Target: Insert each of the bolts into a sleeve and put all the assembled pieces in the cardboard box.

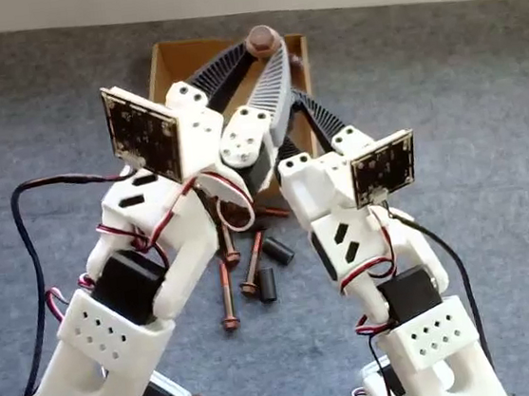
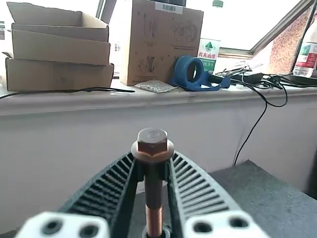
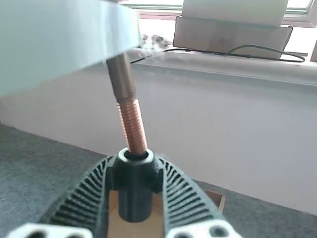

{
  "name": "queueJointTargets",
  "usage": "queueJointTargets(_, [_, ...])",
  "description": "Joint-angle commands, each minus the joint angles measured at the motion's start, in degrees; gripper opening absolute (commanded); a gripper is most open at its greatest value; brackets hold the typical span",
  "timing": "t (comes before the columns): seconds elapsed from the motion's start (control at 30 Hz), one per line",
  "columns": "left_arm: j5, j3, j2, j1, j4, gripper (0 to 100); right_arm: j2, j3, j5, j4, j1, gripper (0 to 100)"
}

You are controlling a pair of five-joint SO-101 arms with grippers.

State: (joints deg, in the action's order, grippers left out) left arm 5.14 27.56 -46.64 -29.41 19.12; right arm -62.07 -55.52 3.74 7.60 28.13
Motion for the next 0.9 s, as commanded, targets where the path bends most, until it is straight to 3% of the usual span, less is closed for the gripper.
queueJointTargets(0.0, [0.4,-2.4,-0.3,-2.0,0.3,1,-0.2,1.6,-0.1,-0.6,0.2,0.6])
queueJointTargets(0.33, [0.1,-2.9,-0.3,-1.5,5.5,1,-0.2,1.8,-0.1,0.6,0.2,0.6])
queueJointTargets(0.6, [-3.0,-10.9,0.3,-0.3,17.2,1,-0.2,1.8,-0.1,0.7,0.3,0.6])
queueJointTargets(0.87, [-3.4,-11.5,0.4,1.0,19.1,1,-0.1,1.8,-0.1,0.7,0.3,0.6])
